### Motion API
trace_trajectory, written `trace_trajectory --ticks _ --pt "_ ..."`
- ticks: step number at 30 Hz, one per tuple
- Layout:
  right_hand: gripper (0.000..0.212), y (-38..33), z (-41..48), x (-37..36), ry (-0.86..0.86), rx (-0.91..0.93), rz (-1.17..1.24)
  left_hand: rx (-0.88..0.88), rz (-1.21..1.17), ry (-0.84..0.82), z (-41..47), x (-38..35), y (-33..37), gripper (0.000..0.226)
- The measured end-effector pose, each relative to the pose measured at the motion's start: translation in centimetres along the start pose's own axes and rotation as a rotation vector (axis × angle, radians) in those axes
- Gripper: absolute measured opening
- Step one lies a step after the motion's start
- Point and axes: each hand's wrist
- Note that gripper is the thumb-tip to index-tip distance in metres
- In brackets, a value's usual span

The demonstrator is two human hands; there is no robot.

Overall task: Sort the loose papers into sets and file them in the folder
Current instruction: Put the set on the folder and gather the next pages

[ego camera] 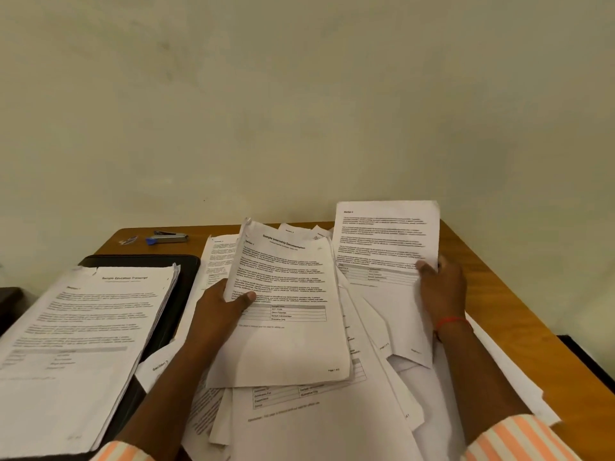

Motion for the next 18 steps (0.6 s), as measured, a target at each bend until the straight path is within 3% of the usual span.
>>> trace_trajectory --ticks 14,16,18 --pt "0.016 0.9 0.6 -0.4 0.024 -0.066 0.141 0.006 -0.061 -0.003 0.1 -0.1 0.1 0.029" --pt "0.016 0.7 0.8 -0.1 0.210 -0.016 0.132 0.010 -0.075 -0.002 0.0 0.0 0.1 0.026" --pt "0.019 0.4 1.2 0.9 0.508 0.050 0.152 0.005 -0.103 -0.005 0.0 0.0 0.2 0.026"
Point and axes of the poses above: each hand's wrist, its own z-axis towards the middle knuckle, its own x-axis out of the back of the hand, y = z × x, and after that the axes turned 6 degrees about -x, right-handed
